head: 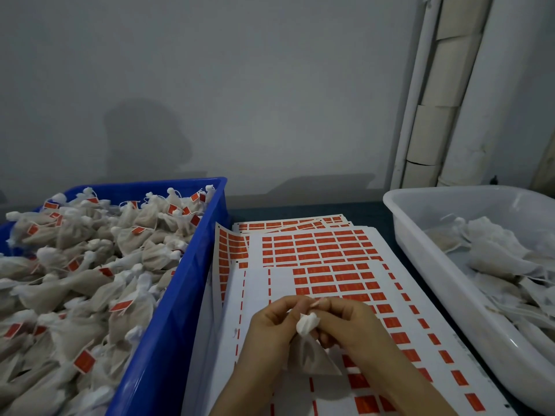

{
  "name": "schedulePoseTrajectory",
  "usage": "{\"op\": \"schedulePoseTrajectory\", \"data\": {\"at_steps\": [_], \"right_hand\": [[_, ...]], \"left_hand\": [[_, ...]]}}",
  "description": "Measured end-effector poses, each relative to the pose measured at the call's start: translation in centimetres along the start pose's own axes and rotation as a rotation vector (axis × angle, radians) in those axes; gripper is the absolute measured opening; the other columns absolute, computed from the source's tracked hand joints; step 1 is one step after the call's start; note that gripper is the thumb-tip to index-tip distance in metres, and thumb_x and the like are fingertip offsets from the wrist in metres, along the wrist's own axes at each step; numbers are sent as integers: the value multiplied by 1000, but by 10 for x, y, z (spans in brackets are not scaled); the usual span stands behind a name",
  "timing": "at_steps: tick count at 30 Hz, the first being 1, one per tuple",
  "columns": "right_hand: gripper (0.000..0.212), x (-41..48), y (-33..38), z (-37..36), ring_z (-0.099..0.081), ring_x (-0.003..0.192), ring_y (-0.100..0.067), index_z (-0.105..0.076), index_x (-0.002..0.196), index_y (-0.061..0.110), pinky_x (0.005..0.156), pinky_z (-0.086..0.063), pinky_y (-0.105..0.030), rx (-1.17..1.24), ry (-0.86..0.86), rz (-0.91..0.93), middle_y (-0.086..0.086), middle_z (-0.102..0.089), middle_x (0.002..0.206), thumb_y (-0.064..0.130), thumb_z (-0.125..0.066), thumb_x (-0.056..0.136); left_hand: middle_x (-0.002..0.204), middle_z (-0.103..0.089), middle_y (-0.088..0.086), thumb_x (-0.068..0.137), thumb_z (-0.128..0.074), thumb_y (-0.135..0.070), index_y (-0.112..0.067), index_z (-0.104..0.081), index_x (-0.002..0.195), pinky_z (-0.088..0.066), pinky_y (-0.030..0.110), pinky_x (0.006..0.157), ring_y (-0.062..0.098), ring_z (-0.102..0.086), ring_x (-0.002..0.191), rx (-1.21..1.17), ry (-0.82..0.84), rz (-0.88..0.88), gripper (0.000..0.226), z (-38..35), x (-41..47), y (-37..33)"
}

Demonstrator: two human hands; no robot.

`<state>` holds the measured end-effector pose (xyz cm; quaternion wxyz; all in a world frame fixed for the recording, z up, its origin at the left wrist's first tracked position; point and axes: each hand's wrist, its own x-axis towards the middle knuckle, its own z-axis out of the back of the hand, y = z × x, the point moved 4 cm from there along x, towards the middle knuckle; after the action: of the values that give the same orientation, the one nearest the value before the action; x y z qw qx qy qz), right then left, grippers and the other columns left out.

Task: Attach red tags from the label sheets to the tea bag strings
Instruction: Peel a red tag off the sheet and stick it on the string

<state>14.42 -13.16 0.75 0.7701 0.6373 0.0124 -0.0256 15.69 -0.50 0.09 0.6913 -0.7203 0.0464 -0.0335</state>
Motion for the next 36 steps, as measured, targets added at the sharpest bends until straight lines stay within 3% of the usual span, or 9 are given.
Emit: {"op": "schedulePoseTrajectory", "data": {"at_steps": [5,7,8,14,19,23,28,32,36], "right_hand": [[12,3,-1,3,-64,59,-3,-66,76,23,50,-45,-7,54,-89,-17,12,-66,61,25,-61,86],[12,4,-2,4,-66,65,-5,-67,76,24,49,-45,-8,99,-119,-47,13,-68,66,26,-61,87],[12,4,-3,5,-67,68,-8,-67,77,24,50,-46,-9,118,-131,-65,11,-69,69,26,-60,87],[18,10,-8,0,-53,57,-11,-58,73,13,46,-42,-8,74,-171,-196,-1,-56,62,18,-56,90],[20,4,-2,7,-52,49,-16,-72,70,6,56,-49,-25,501,-215,-198,-11,-60,57,12,-60,86],[22,1,0,5,-63,52,-17,-75,75,6,57,-55,-26,770,-116,-205,-14,-71,76,8,-56,87],[31,1,4,2,-54,47,-16,-65,68,8,49,-52,-22,708,-60,-89,-14,-63,65,8,-47,93],[25,2,7,3,-41,41,-12,-48,71,7,46,-45,-19,739,-65,-91,-8,-52,56,7,-43,95],[18,3,5,3,-38,37,-10,-49,82,3,44,-40,-17,763,-91,-110,-8,-49,57,9,-41,96]], "left_hand": [[90,-66,-35,73,-47,-57,-46,-68,89,-51,8,63,-5,-64,88,22,27,-84,29,-3,-3,-6],[89,-64,-40,79,-64,-41,-46,-64,92,-47,4,60,-14,-60,89,100,29,-146,14,-6,-4,-10],[88,-63,-39,77,-71,-33,-45,-64,91,-45,2,59,-15,-59,90,162,14,-190,19,-6,-4,-8],[78,-68,-25,75,-72,-33,-32,-68,80,-47,5,58,-5,-65,80,210,-138,-266,6,0,-3,-7],[77,-66,-27,82,-71,-25,-29,-66,79,-45,3,55,-7,-62,80,275,-146,-247,7,0,-3,-5],[78,-67,-22,82,-70,-21,-25,-65,81,-47,6,57,-3,-63,79,275,-97,-243,7,0,-2,-5],[80,-69,-20,78,-74,-18,-26,-66,86,-50,10,59,0,-65,81,280,-24,-225,14,-2,-3,-5],[75,-67,-18,78,-73,-16,-24,-64,77,-48,8,56,0,-64,77,293,-55,-242,12,-1,-5,-7],[73,-65,-18,79,-72,-14,-23,-60,72,-48,8,55,-2,-61,76,309,-97,-240,16,1,-6,-7]]}}
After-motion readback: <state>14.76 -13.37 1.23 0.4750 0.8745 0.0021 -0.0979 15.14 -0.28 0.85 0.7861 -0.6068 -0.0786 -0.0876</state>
